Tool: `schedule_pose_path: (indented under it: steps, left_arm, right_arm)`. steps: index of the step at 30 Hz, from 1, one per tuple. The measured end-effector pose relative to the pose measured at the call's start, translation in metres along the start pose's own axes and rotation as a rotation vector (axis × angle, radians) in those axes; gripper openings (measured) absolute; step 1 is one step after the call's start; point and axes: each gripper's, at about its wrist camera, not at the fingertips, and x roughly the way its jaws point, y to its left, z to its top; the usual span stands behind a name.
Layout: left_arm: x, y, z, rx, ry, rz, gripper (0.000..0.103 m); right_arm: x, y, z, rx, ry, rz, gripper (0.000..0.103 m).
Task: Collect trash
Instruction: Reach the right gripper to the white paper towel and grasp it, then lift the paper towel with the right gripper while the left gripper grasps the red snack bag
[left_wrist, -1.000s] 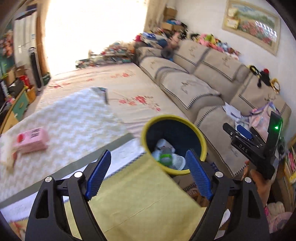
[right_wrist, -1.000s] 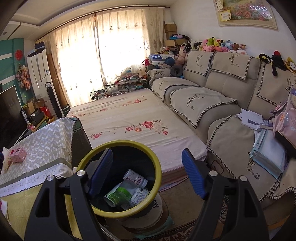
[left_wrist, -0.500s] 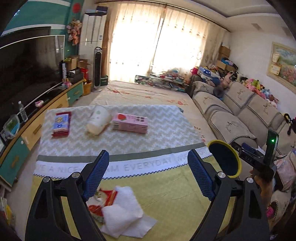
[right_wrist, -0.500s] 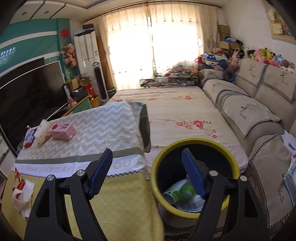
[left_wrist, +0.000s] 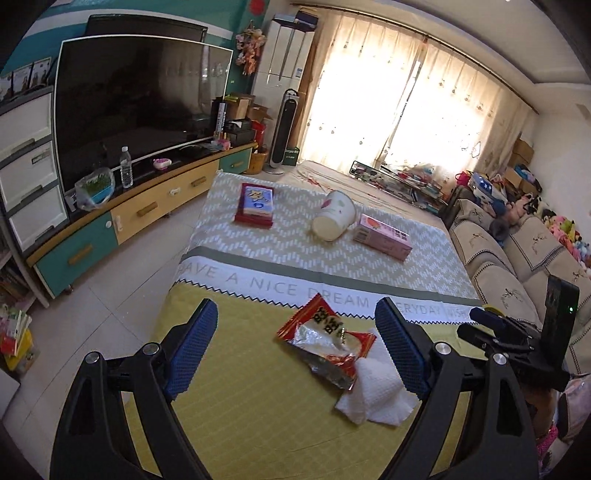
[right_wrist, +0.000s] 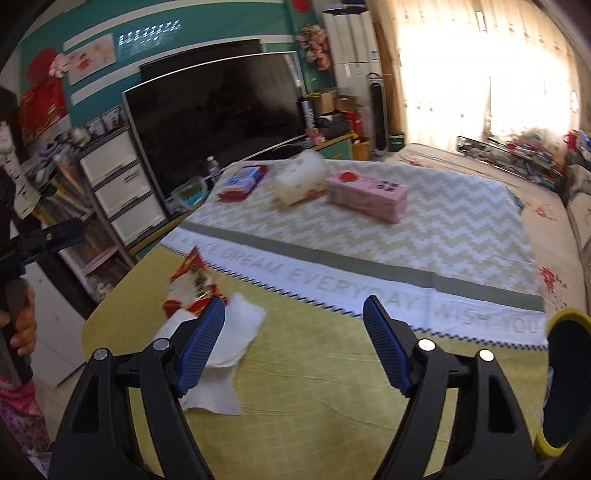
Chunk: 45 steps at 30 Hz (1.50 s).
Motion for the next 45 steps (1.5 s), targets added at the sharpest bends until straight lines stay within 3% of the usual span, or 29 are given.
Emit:
schedule_pose_path:
  steps: [3,10,20,23,27,32,45]
  left_arm:
    - [0.002,0.009,-0.006,-0.014,0.007,0.002,0.086]
    - [0.005,0.012,-0.013,-0.015,0.018,-0.018,0.086]
    - [0.011,0.008,-0.017,-0.016,0.033,-0.022,0.086]
    - [0.013,0.006,-0.018,-0.014,0.039,-0.025,0.086]
    - [0.016,0.002,-0.018,-0.009,0.044,-0.028,0.086]
    - [0.018,-0.004,-0.019,0.0,0.051,-0.033,0.086]
    - [0.023,-0.015,-0.021,0.026,0.067,-0.052,0.086]
  right_arm:
    - [0.018,0.032,-0.004,-0.073,0.061,0.073,0.073]
    - [0.056,0.064,-0.02,-0.157,0.178,0.094,0.073]
    - [0.075,0.068,-0.034,-0.185,0.252,0.098,0.053]
    - [0.072,0.068,-0.037,-0.195,0.252,0.089,0.042]
    - [0.069,0.065,-0.04,-0.185,0.254,0.103,0.01]
    - [0.06,0.062,-0.039,-0.166,0.235,0.104,0.005]
    - [0.002,0.024,-0.006,-0.046,0.062,0.091,0.005]
